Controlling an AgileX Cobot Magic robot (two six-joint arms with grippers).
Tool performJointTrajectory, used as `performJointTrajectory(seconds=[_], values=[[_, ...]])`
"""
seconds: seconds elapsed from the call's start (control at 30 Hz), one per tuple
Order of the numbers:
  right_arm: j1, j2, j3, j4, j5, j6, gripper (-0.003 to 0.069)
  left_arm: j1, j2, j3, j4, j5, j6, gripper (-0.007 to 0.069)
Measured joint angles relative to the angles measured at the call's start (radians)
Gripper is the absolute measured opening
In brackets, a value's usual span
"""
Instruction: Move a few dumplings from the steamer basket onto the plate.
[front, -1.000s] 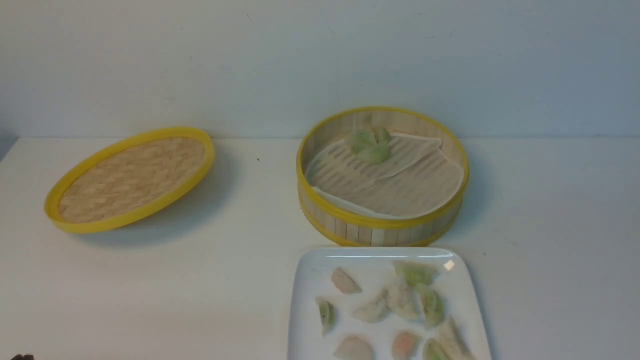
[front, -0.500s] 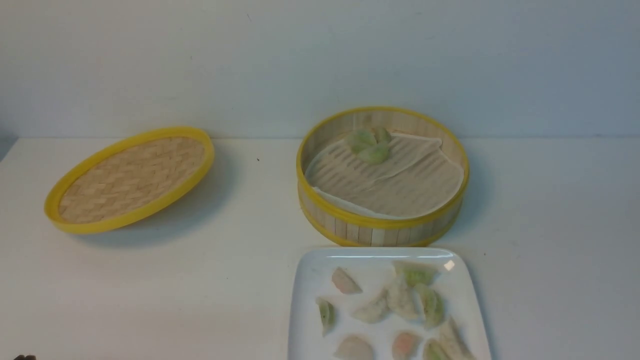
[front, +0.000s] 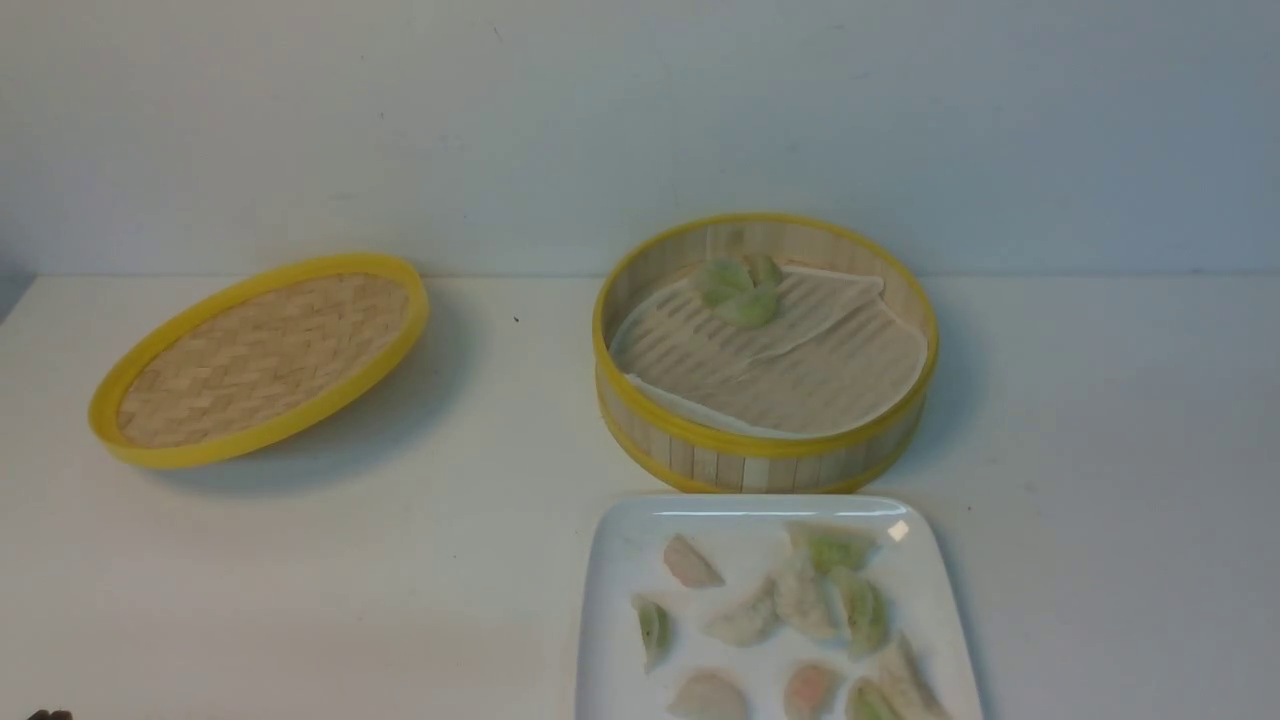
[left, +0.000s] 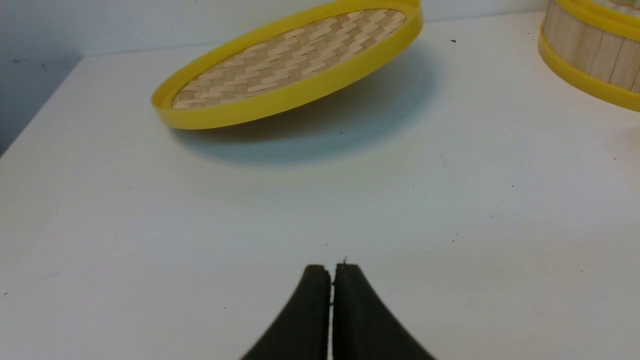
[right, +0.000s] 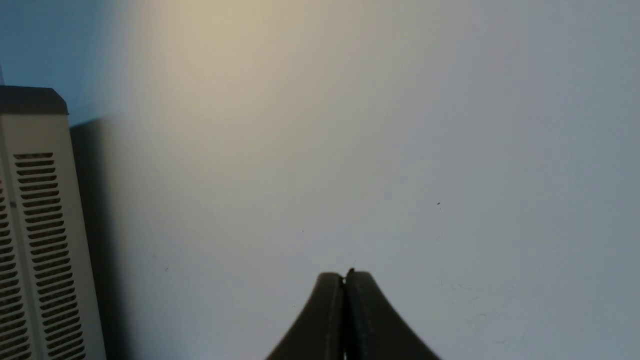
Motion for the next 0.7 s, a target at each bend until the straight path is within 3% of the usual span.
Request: performJointTrajectory(seconds=[0.17,0.33,0.5,0.63,0.7], values=[[0.0,0.0,0.023,0.044,-0.03,-0.039,-0.0014,0.0,0.0,0.0,0.0,0.0,0.0,-0.0006],[0.0,0.0,0.097,0.172,-0.116,-0.226,-0.0014,0.0,0.0,0.0,0.0,0.0,0.0,-0.0006],[0.0,0.0,0.144,0.257,-0.128,-0.275,-0.0014,0.0,0.0,0.0,0.0,0.0,0.0,-0.0006],[-0.004,-0.001,0.185,0.249,-0.13,-0.287,-0.0014,0.0,0.0,0.0,0.0,0.0,0.0,-0.0006],[-0.054,-0.004,0.232,0.219,-0.131,-0.292,-0.0014,0.0,0.0,0.0,0.0,0.0,0.0,-0.0006]])
